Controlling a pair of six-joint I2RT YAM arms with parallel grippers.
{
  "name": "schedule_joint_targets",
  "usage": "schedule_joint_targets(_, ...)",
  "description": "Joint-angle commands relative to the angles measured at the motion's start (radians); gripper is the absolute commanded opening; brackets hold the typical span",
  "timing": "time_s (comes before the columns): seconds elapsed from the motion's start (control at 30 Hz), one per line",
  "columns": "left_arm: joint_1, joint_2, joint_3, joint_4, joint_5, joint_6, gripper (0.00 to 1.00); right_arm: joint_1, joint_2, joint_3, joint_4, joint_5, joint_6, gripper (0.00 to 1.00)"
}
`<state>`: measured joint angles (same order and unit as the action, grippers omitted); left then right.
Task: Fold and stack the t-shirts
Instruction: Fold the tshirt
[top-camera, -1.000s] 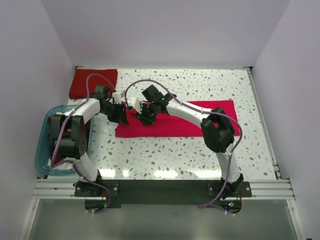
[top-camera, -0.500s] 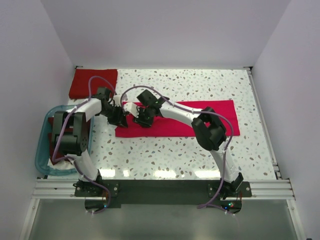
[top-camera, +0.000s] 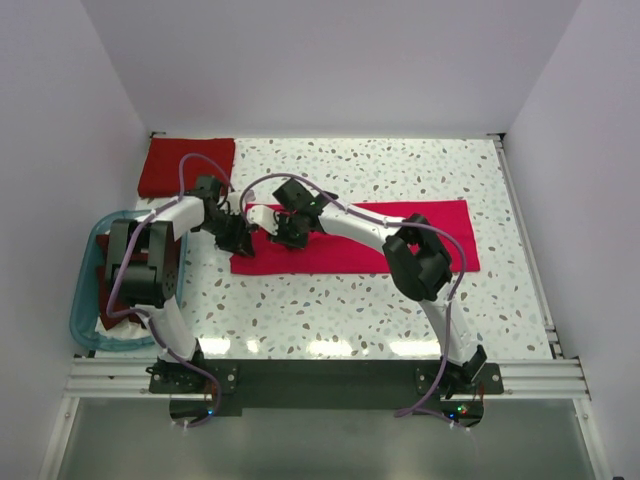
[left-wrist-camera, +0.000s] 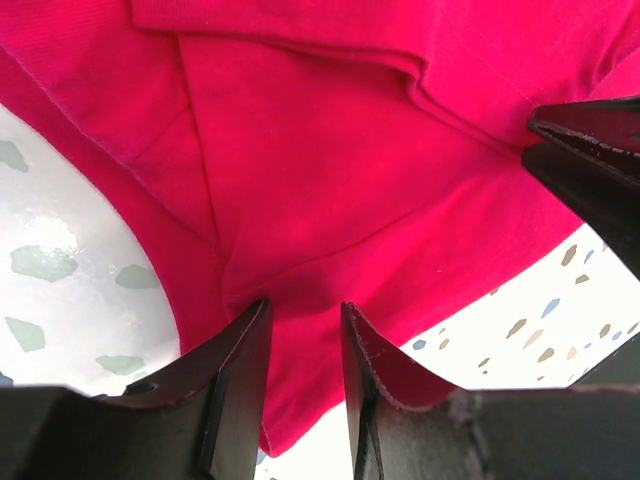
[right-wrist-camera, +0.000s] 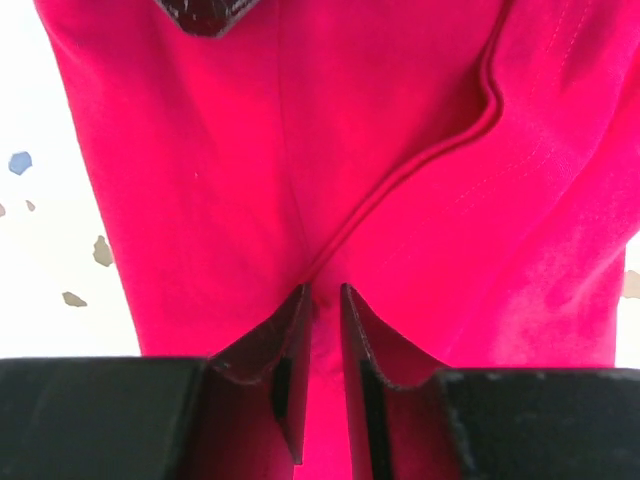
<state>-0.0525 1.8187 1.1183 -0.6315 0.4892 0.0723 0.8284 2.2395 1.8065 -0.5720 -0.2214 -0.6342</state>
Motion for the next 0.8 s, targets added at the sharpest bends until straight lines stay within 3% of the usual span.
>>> schedule_joint_targets(0.0, 0.01, 0.013, 0.034, -0.016, -0.017, 0.023, 0.38, 0.003, 0.008, 0.039, -0.017, 0.03, -0.047, 0.19)
schedule_joint_targets(0.07, 0.01, 0.017, 0.038, -0.016, -0.014, 0.021, 0.38, 0.0, 0.009, 0.045, -0.029, 0.034, -0.055, 0.18)
schedule_joint_targets(0.33, 0.01, 0.022, 0.048, -0.016, -0.011, 0.026, 0.38, 0.002, 0.008, 0.07, -0.077, -0.01, -0.038, 0.33)
schedule_joint_targets(0.63, 0.01, 0.021, 0.044, -0.013, -0.012, 0.029, 0.38, 0.002, 0.023, 0.039, -0.074, 0.002, -0.035, 0.33)
schedule_joint_targets(0.77, 0.01, 0.019, 0.04, -0.013, -0.014, 0.027, 0.38, 0.002, 0.028, 0.033, -0.063, 0.028, -0.047, 0.28)
